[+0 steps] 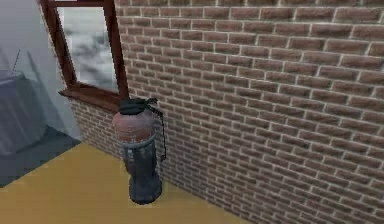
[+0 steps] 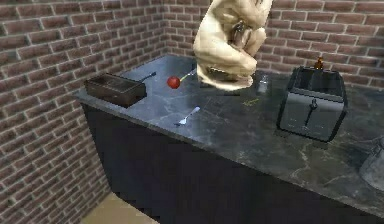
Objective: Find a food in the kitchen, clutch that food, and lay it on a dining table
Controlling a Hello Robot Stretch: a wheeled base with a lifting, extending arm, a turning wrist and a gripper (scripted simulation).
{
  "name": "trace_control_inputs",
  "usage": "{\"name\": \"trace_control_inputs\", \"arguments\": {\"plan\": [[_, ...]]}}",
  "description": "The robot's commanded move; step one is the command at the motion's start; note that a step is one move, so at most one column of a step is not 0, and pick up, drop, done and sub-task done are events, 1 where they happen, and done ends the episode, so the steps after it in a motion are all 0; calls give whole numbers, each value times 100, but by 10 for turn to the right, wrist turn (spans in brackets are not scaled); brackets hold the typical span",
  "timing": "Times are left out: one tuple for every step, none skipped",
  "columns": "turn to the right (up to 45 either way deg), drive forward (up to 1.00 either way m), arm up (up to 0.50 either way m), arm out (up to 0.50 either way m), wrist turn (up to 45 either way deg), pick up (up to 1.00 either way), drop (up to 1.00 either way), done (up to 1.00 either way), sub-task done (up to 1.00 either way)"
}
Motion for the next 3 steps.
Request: {"name": "trace_control_inputs", "arguments": {"plan": [[450, 0, 0, 0, 0, 0, 0, 0, 0], [450, 0, 0, 0, 0, 0, 0, 0, 0], [30, 0, 0, 0, 0, 0, 0, 0, 0]]}}
